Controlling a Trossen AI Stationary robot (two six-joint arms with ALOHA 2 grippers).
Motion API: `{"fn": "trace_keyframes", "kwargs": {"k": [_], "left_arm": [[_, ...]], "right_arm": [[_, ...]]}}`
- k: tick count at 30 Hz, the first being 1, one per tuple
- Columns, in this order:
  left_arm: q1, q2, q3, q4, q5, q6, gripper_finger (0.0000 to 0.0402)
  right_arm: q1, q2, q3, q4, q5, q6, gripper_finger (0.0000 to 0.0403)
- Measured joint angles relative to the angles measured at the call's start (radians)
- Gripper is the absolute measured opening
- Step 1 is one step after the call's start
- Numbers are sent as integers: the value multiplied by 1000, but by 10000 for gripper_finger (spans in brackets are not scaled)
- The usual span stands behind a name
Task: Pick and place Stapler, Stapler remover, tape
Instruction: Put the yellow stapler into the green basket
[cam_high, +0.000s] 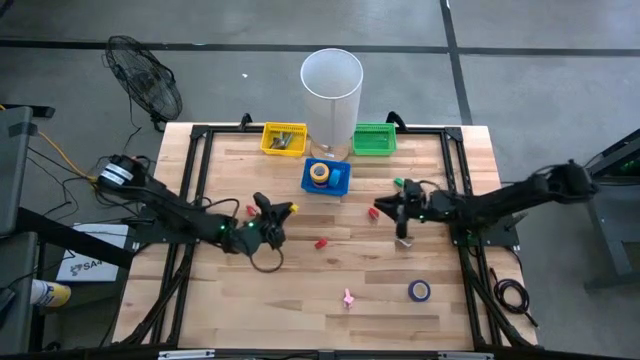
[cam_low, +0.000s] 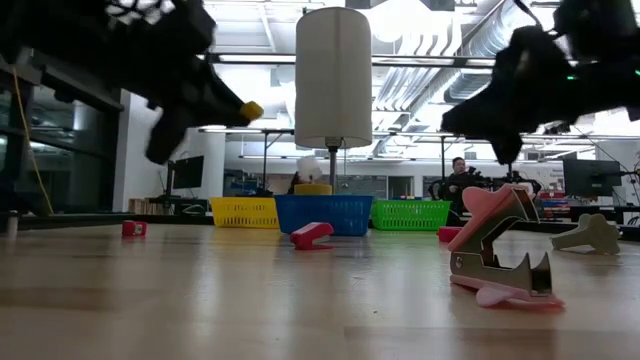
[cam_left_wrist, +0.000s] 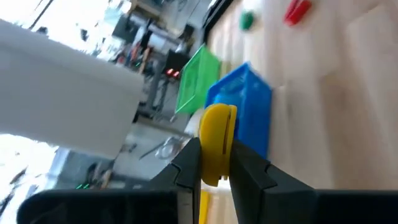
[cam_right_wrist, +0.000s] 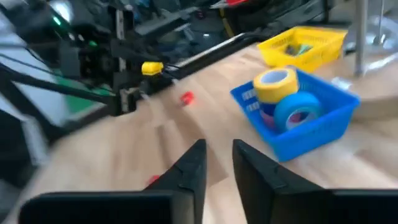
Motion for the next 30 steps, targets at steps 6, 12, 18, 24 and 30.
{"fn": "trace_keyframes", "kwargs": {"k": [6, 12, 18, 24, 30], "left_arm": [[63, 93, 0, 186, -94, 101, 49], [90, 147, 7, 281, -110, 137, 49], [88, 150, 7, 274, -113, 135, 49], [88, 150, 7, 267, -108, 135, 49], [87, 149, 7, 266, -108, 135, 49]], "right_arm": [[49, 235, 163, 2, 111, -198, 108], [55, 457, 348, 4, 186, -241, 141], [53, 651, 546, 6, 186, -244, 174], [35, 803, 749, 1, 191, -239, 186], [14, 907, 904, -75, 193, -238, 185]]}}
